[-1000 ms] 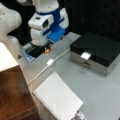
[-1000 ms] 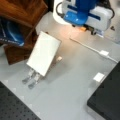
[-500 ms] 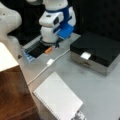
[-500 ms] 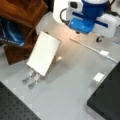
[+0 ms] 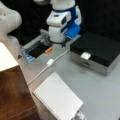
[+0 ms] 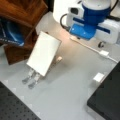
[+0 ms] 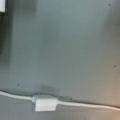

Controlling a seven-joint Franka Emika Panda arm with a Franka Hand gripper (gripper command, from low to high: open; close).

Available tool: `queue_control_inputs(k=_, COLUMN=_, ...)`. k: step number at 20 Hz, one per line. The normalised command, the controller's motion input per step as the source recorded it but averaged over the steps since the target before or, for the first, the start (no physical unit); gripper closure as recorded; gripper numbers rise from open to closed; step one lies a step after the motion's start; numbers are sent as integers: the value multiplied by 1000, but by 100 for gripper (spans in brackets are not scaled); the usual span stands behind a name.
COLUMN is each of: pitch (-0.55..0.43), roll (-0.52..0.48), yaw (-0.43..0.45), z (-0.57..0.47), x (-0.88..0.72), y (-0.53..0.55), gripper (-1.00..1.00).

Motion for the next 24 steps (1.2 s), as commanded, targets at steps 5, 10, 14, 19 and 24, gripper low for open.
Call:
queue_control_inputs(k=5, pitch=257, roll=351, yaw=-45, z=102, x=386, y=82, gripper=-100)
queue_control_inputs(k=10, pitch=208, roll=323, yaw=8, z=51, x=312, y=29, gripper=-100)
queue_control_inputs(k=14, pitch=232, roll=395, yaw=25, z=-81, x=245, y=-6, gripper=-100)
queue_control_inputs(k=19, pitch=169, roll=413, yaw=-12, z=-196, x=196, y=-76, gripper=-100)
queue_control_inputs(k=24, pitch=100, roll=340, yaw=-43, z=-137, x=152, y=-43, gripper=-100)
